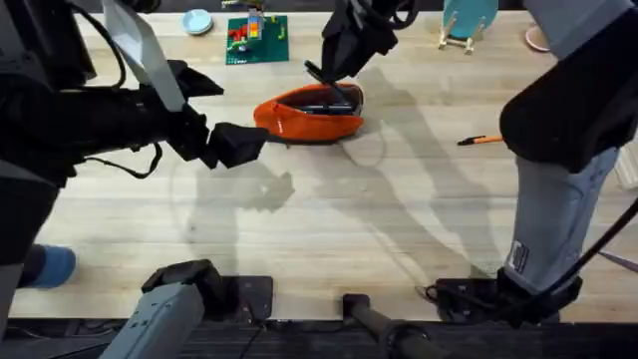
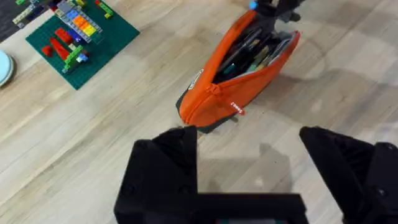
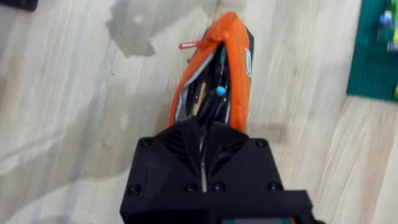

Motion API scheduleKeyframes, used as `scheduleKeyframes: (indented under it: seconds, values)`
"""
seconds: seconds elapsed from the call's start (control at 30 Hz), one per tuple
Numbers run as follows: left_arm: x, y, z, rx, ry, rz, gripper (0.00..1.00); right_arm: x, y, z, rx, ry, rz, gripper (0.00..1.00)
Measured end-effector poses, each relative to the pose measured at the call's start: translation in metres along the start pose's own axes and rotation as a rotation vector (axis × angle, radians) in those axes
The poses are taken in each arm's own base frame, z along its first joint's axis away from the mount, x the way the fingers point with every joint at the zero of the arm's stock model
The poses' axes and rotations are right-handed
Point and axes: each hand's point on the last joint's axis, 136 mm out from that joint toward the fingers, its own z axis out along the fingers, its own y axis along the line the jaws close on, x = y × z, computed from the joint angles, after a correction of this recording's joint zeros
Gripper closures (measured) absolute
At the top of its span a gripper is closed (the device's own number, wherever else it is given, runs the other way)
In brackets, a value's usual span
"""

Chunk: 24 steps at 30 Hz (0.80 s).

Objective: Unzip the bag, pick up the pens from the table one at a time and place them inside, then zip the bag closed.

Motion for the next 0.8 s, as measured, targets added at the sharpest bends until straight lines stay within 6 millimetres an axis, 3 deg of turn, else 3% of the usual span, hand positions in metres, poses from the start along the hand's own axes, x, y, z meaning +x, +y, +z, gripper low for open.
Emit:
scheduleKeyframes:
  seconds: [0.27, 0.47, 0.5, 0.8]
  values:
    - [0.0, 0.0, 0.0, 0.0, 0.0, 0.0, 0.008, -0.007, -0.001, 0.008, -0.001, -0.006, -0.094, 0.968]
    - [0.0, 0.0, 0.0, 0.0, 0.0, 0.0, 0.008, 0.008, -0.006, 0.032, -0.053, 0.003, -0.066, 0.968]
    - [0.0, 0.0, 0.0, 0.0, 0.0, 0.0, 0.007, 0.016, -0.008, 0.045, -0.081, 0.009, -0.049, 0.968]
    - [0.0, 0.0, 0.0, 0.0, 0.0, 0.0, 0.007, 0.024, -0.013, 0.062, -0.096, 0.009, -0.042, 0.968]
